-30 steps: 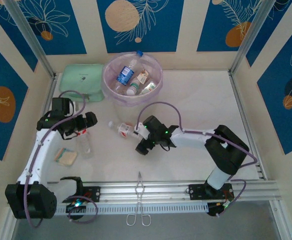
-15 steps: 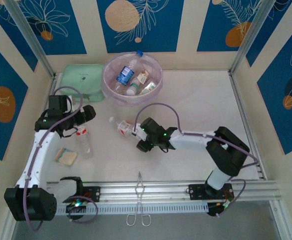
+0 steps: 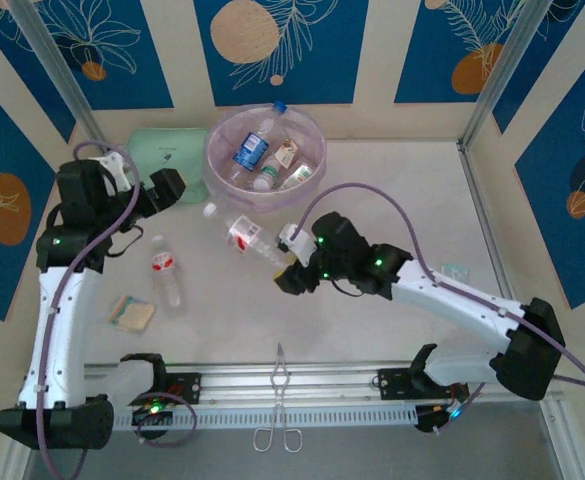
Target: Put the plastic bottles in the bin
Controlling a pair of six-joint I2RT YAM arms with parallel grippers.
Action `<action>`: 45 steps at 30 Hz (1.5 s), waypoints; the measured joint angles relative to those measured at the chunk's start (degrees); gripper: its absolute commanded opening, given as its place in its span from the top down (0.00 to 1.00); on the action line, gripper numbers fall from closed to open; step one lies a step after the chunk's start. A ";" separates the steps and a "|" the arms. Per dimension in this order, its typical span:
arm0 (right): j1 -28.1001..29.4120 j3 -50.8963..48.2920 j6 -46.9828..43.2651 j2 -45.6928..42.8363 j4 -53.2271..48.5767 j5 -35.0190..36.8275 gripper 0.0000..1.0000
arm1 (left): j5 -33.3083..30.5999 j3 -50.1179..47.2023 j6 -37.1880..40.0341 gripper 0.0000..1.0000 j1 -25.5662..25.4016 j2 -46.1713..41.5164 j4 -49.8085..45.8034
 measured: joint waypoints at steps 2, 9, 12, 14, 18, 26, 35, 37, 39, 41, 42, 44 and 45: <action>-0.74 2.38 1.92 -0.52 0.79 0.04 0.54 | 3.34 2.01 -0.87 0.00 -0.07 -0.68 1.62; -2.32 6.43 8.31 0.96 6.93 2.36 0.54 | 6.73 0.15 -6.69 0.00 -5.66 -3.72 11.63; -1.33 7.19 10.45 3.93 12.70 3.78 0.54 | 4.50 -3.82 -9.55 0.00 -15.34 -3.67 17.20; -0.57 7.26 11.19 5.42 15.41 4.52 0.54 | 2.99 -4.68 -10.93 0.02 -20.15 -1.44 19.80; -0.44 7.50 12.74 6.47 16.35 6.73 0.54 | -1.88 -4.66 -11.80 0.15 -24.41 3.54 23.91; -0.39 7.82 14.10 6.49 16.61 9.46 0.54 | -6.99 -2.58 -10.95 0.02 -26.32 6.80 24.94; 0.04 7.78 14.12 6.32 17.07 10.67 0.54 | -8.92 0.20 -9.22 0.00 -27.08 7.89 21.53; 0.17 7.45 13.73 5.90 17.62 10.60 0.54 | -9.44 0.24 -9.22 0.00 -27.08 8.00 21.05; 0.85 7.32 13.31 4.90 18.88 10.27 0.54 | -10.05 0.22 -9.20 0.00 -27.08 8.46 20.24; 1.51 7.32 13.09 3.45 19.76 9.94 0.53 | -10.19 0.24 -9.35 0.00 -27.08 9.03 19.91; 1.57 6.99 13.18 2.93 19.71 9.94 0.53 | -9.86 0.59 -9.35 0.00 -27.10 9.18 20.02; 1.57 6.36 12.79 2.38 20.46 9.88 0.53 | -9.86 1.64 -9.22 0.00 -27.47 9.35 19.78; 1.64 6.16 12.76 2.19 20.87 9.90 0.53 | -9.84 2.08 -9.22 0.00 -27.45 9.60 19.78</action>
